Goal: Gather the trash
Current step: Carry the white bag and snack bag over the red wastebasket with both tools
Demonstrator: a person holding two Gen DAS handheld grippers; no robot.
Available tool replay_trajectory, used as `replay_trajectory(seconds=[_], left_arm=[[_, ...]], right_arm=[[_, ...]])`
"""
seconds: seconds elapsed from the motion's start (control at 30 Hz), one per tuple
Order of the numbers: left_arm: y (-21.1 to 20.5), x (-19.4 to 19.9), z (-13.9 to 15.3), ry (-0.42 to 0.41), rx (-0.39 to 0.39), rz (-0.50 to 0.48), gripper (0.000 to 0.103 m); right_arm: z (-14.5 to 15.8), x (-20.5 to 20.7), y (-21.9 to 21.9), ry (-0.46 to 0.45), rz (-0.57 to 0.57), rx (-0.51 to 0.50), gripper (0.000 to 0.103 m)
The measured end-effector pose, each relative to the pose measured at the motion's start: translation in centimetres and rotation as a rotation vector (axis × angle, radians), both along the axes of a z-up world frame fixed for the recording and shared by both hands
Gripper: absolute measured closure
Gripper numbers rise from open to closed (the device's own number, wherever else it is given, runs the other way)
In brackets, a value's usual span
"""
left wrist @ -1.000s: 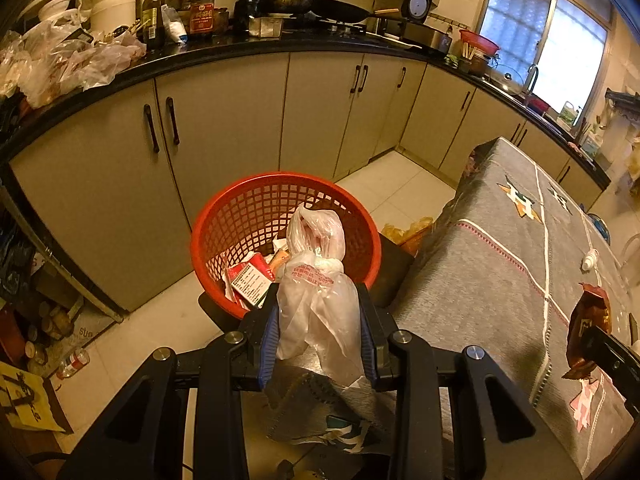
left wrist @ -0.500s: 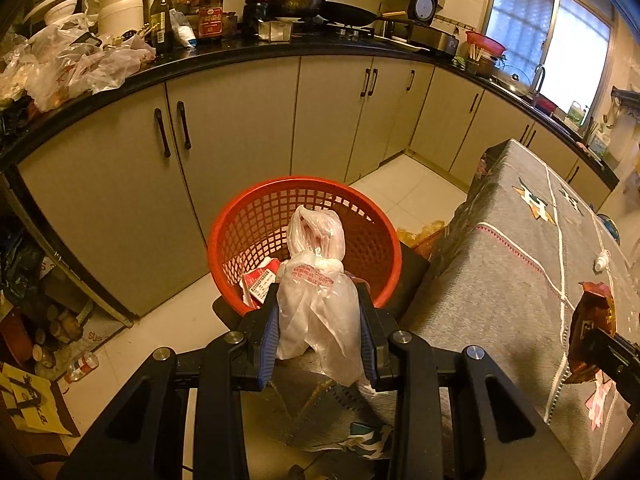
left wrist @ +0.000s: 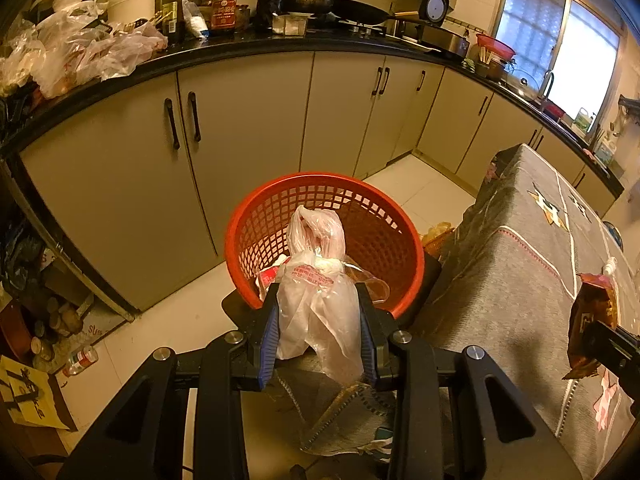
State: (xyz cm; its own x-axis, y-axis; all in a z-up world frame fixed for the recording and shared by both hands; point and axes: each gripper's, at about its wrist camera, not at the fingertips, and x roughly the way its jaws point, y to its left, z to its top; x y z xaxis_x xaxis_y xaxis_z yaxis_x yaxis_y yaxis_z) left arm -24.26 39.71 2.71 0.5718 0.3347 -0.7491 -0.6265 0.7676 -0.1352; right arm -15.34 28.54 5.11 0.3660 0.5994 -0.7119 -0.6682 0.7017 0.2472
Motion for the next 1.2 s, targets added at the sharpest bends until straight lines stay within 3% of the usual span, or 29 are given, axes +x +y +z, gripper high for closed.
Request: replay_trajectory(seconds=[0.7,1.2], left_arm=[[4.6,-0.6,-1.7,0.018,-0.012,0.034,0.070],[6.9,2.3,-2.0,0.015,0.002,-0.010,0.070]], right_arm=[[-1.7,1.3,6.3,0.027,0.069,-0.034,0.070],[-2.7,6.2,11.6,0.061,0.070,-0.004,0.070]])
